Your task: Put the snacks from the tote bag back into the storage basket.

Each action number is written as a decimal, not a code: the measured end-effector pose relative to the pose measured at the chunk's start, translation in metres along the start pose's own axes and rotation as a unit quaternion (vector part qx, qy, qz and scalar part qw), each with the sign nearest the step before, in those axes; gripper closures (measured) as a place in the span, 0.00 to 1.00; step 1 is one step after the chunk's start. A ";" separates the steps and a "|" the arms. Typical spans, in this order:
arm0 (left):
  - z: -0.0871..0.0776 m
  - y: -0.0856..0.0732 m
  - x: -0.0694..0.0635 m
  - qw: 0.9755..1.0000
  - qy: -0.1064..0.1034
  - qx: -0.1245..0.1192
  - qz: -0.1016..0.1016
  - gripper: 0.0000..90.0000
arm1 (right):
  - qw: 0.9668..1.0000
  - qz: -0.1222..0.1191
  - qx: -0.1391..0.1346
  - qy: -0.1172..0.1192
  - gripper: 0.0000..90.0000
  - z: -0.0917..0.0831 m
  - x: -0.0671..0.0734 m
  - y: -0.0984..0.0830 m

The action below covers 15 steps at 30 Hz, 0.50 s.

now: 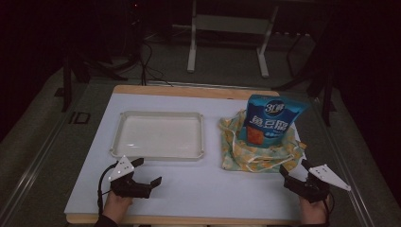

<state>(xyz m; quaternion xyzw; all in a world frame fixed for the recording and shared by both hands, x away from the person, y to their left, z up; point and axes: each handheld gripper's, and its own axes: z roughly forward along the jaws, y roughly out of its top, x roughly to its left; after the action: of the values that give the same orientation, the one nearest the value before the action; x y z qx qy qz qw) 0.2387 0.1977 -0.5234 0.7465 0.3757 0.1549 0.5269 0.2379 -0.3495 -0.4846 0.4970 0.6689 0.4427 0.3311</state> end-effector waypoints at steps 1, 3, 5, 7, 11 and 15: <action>0.000 0.000 0.000 1.000 -0.001 0.002 -0.001 0.00 | 1.000 -0.001 0.002 -0.003 0.16 0.000 0.001 0.000; 0.001 0.001 -0.001 1.000 -0.001 0.005 0.001 0.00 | 1.000 -0.001 0.003 -0.002 0.15 -0.001 0.001 0.001; 0.002 0.000 -0.003 1.000 -0.005 0.017 0.009 0.00 | 1.000 -0.002 0.013 -0.006 0.15 -0.001 0.003 0.002; 0.001 0.000 -0.004 0.999 -0.008 0.029 0.017 0.00 | 1.000 -0.002 0.017 -0.006 0.15 -0.001 0.003 0.002; -0.002 0.005 -0.001 1.000 -0.021 0.021 0.006 0.00 | 0.999 -0.005 0.039 0.005 0.14 0.002 0.002 0.004; -0.004 0.010 0.001 0.999 -0.041 0.016 0.009 0.00 | 0.998 -0.008 0.062 0.031 0.14 0.004 0.004 0.009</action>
<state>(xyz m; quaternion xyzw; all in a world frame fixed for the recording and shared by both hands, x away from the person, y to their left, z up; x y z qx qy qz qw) 0.2407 0.1990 -0.5135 0.7639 0.3490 0.1227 0.5287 0.2438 -0.3437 -0.4780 0.4970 0.7092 0.4127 0.2824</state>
